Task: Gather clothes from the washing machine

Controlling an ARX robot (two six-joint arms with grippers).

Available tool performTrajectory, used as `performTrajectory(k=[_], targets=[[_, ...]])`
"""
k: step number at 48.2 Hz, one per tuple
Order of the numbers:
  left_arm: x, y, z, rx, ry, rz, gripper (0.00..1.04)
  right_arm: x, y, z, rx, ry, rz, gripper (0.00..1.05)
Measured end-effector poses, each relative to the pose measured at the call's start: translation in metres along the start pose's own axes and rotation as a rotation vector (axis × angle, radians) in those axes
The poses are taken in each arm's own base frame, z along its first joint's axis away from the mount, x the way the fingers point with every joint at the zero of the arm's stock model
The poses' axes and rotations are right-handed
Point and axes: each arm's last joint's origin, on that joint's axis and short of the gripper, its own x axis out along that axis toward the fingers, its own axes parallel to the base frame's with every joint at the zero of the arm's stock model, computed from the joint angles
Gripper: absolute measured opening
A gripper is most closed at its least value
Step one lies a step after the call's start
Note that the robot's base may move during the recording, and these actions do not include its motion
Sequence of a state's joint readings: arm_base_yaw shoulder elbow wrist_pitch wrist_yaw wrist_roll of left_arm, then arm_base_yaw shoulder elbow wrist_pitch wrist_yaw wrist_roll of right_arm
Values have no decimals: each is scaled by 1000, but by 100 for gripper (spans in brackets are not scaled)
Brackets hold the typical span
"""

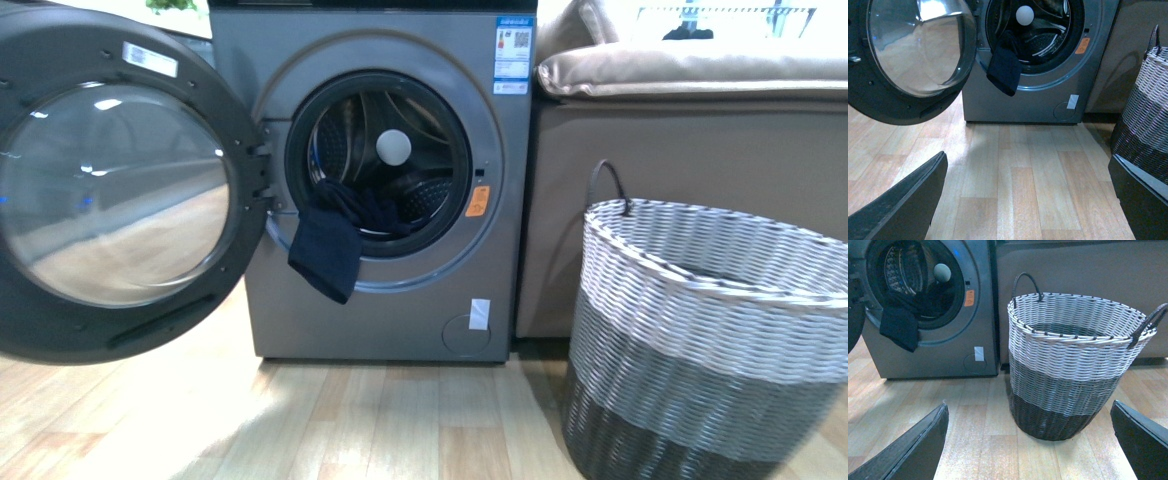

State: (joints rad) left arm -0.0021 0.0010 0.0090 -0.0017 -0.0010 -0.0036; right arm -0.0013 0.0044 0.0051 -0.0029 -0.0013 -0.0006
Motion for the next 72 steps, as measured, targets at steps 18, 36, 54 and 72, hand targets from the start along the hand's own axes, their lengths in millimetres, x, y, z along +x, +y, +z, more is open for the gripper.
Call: performTrajectory(k=[18, 36, 54, 72], targets=[[0, 0, 0, 0, 0, -1, 98, 0, 0, 0, 0, 0, 1, 97], [0, 0, 0, 0, 1, -2, 98, 0, 0, 0, 0, 0, -1, 97], [0, 0, 0, 0, 2, 0, 98, 0, 0, 0, 0, 0, 1, 97], [0, 0, 0, 0, 2, -1, 98, 0, 0, 0, 0, 0, 0, 97]])
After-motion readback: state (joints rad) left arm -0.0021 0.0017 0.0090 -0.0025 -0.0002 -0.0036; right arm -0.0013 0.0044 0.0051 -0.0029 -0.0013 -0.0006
